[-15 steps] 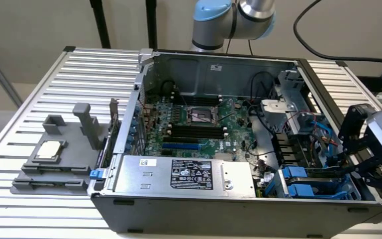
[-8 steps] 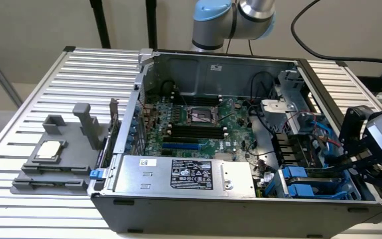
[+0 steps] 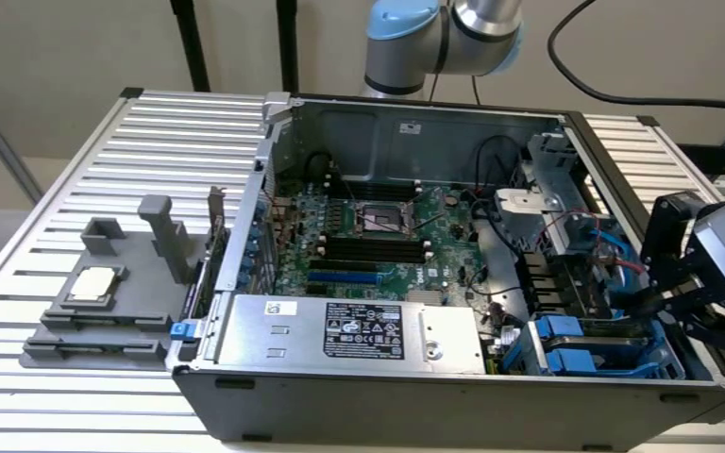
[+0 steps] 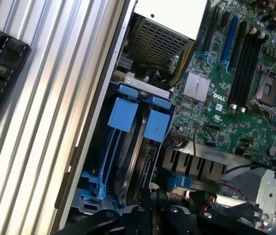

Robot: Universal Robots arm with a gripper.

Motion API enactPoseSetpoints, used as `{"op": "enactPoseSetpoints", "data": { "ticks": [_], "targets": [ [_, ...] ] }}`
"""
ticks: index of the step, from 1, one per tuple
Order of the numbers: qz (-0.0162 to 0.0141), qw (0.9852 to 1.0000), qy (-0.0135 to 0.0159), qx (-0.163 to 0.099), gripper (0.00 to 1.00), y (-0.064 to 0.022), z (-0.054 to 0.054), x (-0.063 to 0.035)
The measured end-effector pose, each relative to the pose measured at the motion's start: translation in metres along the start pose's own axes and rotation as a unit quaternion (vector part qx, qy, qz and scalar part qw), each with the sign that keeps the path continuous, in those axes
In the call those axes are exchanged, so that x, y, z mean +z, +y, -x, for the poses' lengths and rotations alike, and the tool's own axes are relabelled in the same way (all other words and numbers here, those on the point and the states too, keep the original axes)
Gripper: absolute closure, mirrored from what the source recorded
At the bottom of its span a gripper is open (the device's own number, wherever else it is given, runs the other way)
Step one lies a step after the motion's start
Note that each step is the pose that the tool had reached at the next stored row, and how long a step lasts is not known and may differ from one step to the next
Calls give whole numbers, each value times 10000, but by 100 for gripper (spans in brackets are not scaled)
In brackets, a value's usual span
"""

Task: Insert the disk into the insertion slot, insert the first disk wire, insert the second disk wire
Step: 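Insert the first disk wire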

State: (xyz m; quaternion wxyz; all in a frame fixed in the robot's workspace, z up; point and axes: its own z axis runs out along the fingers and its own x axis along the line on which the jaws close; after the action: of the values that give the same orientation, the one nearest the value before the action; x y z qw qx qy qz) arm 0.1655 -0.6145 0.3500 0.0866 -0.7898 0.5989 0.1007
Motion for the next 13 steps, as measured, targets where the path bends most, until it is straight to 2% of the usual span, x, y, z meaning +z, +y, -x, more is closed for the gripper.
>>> {"op": "enactPoseSetpoints", "data": {
  "ticks": [5, 7, 8, 9, 13],
  "targets": [
    [2, 10000, 6, 1, 84, 152, 52, -30],
    [8, 10000, 34, 7, 84, 179, 60, -29],
    [13, 10000, 60, 16, 84, 184, 61, -29],
    [20, 9999, 98, 29, 84, 187, 62, -28],
    [40, 9996, 264, 133, 84, 188, 62, -27]
  ]
}}
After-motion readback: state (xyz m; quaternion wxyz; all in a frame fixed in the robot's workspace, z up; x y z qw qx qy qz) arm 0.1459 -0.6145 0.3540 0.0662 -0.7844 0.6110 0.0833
